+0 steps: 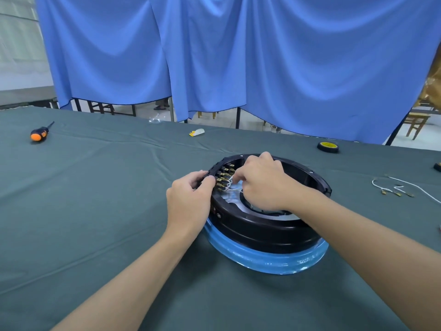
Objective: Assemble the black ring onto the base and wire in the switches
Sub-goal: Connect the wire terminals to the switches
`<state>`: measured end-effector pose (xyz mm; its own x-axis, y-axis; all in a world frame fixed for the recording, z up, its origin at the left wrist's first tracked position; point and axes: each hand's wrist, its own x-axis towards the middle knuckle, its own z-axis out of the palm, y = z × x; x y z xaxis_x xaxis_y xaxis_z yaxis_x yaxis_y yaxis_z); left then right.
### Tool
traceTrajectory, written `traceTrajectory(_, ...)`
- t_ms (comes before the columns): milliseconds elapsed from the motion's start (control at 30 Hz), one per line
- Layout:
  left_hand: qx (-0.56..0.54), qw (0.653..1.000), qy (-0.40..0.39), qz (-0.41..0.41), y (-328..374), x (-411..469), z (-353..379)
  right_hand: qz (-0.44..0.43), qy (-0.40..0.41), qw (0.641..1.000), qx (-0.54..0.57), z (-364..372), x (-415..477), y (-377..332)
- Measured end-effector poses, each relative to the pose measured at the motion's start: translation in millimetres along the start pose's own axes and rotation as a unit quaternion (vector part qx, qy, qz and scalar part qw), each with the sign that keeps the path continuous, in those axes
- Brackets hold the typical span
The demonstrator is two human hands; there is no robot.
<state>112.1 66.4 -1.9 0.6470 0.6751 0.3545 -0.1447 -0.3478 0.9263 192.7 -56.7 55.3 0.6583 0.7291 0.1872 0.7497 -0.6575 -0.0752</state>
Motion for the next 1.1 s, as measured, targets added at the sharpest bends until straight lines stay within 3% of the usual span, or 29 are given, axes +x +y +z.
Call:
traceTrajectory(167, -0.023, 0.999, -0.03, -0.032, 0, -1, 5, 0.0, 0.132, 0.99, 0.047, -12, -30, 35)
traceTrajectory(367, -0.047, 0.998, -0.032, -0.018, -2, 2, 3, 0.114, 0.253, 0.944, 0.179, -9, -64, 96)
traceTrajectory(500, -0.075, 0.995, -0.033, -0.062, 13, 6, 1, 0.163, 0.171, 0.962, 0.137, -1, -79, 140)
traceTrajectory(600, 0.094, 0.995, -0.022, -0.018, 33, 6, 9, 0.16, 0.127, 0.975, 0.087, 8, -92, 162)
traceTrajectory(700, 0.293, 0.946, -0.066, 0.123, 63, -8, 32, 0.181, 0.093, 0.979, 0.028, 13, -96, 182)
traceTrajectory(900, 0.448, 0.813, -0.233, 0.29, 99, -37, 112, 0.291, 0.056, 0.953, -0.054, 27, -97, 218)
traceTrajectory(1000, 0.426, 0.814, -0.298, 0.26, 99, -39, 141, 0.328, -0.002, 0.944, -0.022, 32, -98, 226)
traceTrajectory(1100, 0.41, 0.812, -0.355, 0.214, 91, -37, 150, 0.326, -0.002, 0.945, -0.019, 32, -99, 229)
